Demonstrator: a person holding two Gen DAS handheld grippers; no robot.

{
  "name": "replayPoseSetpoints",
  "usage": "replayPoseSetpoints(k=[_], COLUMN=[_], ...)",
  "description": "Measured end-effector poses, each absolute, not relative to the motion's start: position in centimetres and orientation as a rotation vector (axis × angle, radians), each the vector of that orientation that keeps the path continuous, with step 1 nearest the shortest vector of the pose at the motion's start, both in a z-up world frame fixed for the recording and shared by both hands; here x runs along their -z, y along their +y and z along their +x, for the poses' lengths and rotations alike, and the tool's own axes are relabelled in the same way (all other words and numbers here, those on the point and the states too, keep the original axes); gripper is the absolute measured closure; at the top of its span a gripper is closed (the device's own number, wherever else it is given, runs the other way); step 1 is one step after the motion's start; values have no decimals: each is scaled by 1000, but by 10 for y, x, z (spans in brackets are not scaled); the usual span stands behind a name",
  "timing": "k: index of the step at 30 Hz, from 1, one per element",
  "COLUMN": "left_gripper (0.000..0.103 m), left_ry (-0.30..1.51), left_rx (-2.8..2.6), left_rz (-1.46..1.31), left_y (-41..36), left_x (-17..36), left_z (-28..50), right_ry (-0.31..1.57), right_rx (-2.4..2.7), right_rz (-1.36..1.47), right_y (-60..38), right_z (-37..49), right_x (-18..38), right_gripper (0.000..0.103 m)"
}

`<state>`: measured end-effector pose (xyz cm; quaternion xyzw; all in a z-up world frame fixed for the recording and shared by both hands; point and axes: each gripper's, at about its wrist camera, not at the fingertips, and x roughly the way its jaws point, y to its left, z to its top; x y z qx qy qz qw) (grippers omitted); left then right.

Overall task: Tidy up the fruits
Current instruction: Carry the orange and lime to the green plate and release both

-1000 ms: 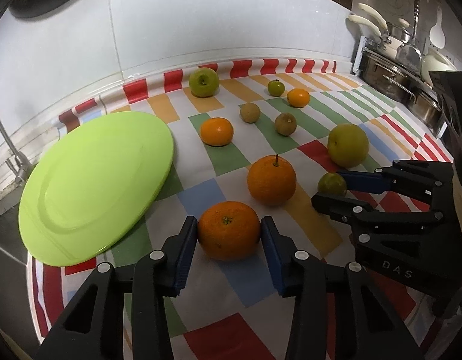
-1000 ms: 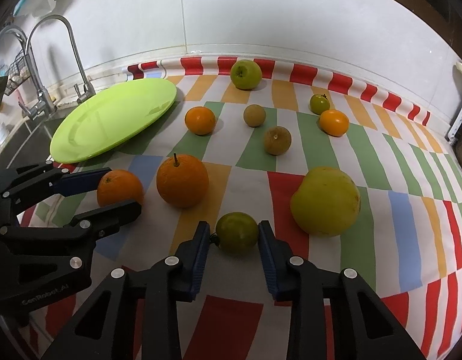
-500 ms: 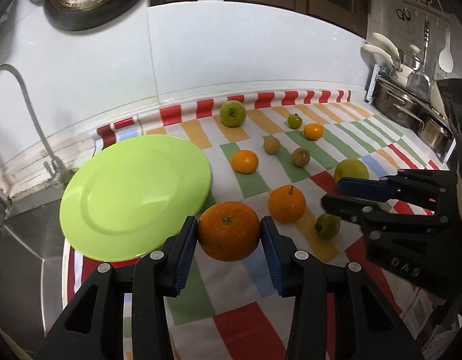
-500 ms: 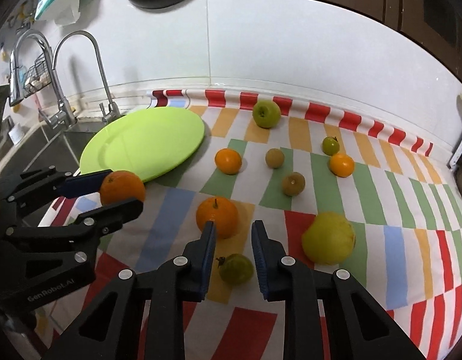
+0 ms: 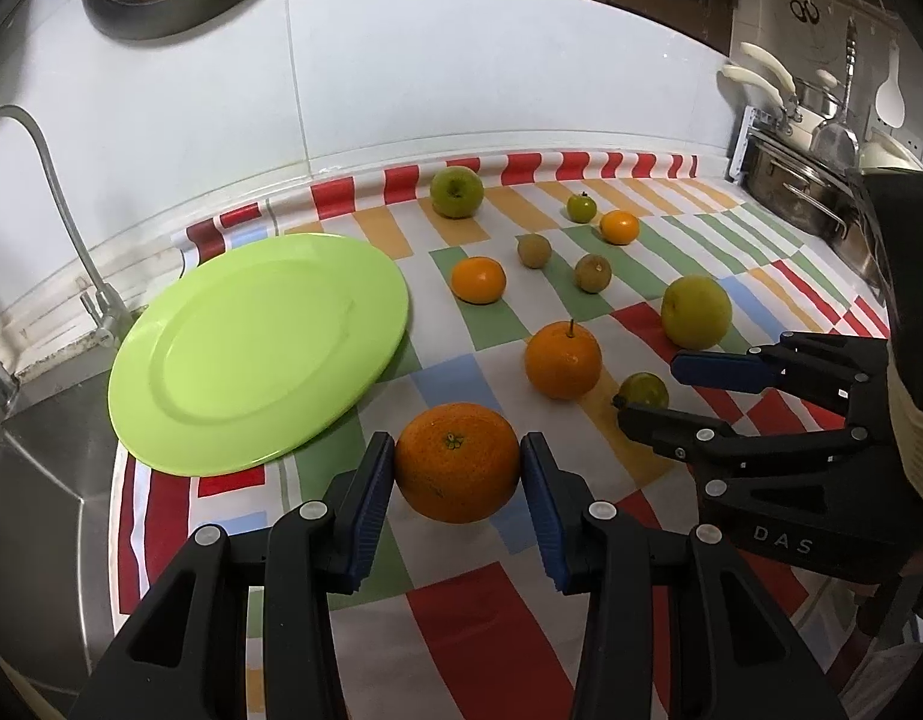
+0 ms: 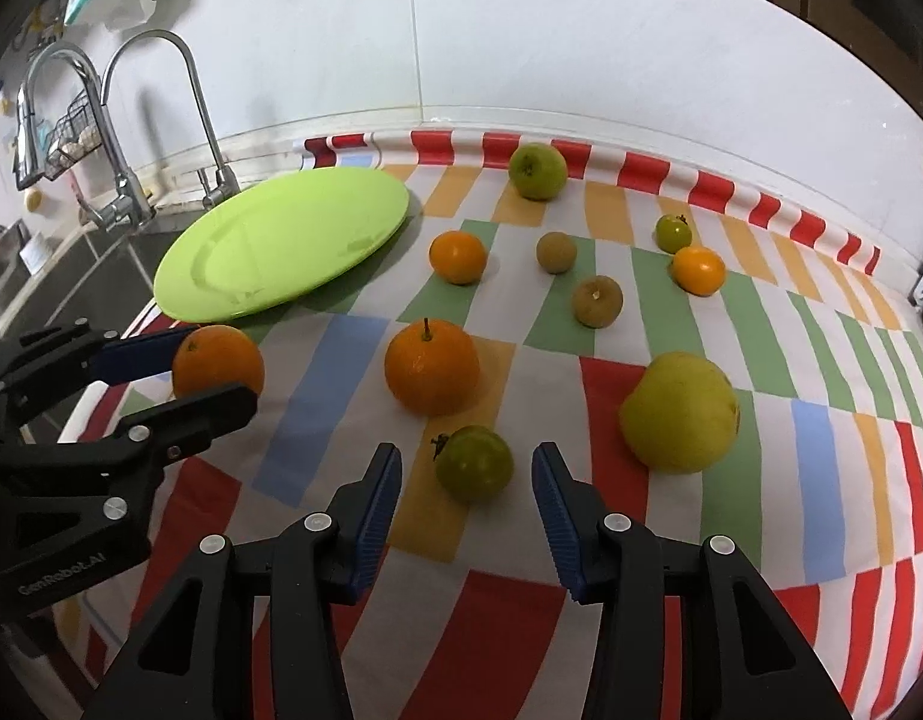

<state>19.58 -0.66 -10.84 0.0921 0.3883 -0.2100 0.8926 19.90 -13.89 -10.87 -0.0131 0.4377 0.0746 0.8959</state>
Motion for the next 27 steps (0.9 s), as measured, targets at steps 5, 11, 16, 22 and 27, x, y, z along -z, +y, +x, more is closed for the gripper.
replayPoseSetpoints(k=[5, 11, 16, 22, 27], left_gripper=[60, 60, 60, 60, 60], left_ry=[819, 818, 808, 765, 719], left_rx=[427, 414, 405, 368, 316], left_rz=[190, 184, 162, 140, 131], left_y=[-7, -4, 1, 13, 30], left_x=[112, 112, 104, 84, 68], left_z=[199, 199, 198, 200, 211], right_ry=[927, 933, 901, 820, 758], right_rx=[-163, -177, -197, -235, -271], right_rz=[-51, -59, -46, -46, -41], right_y=[-137, -135, -132, -122, -110], right_z=[207, 209, 204, 204, 220], right_x=[118, 123, 111, 82, 58], right_gripper=[67, 73, 73, 73, 73])
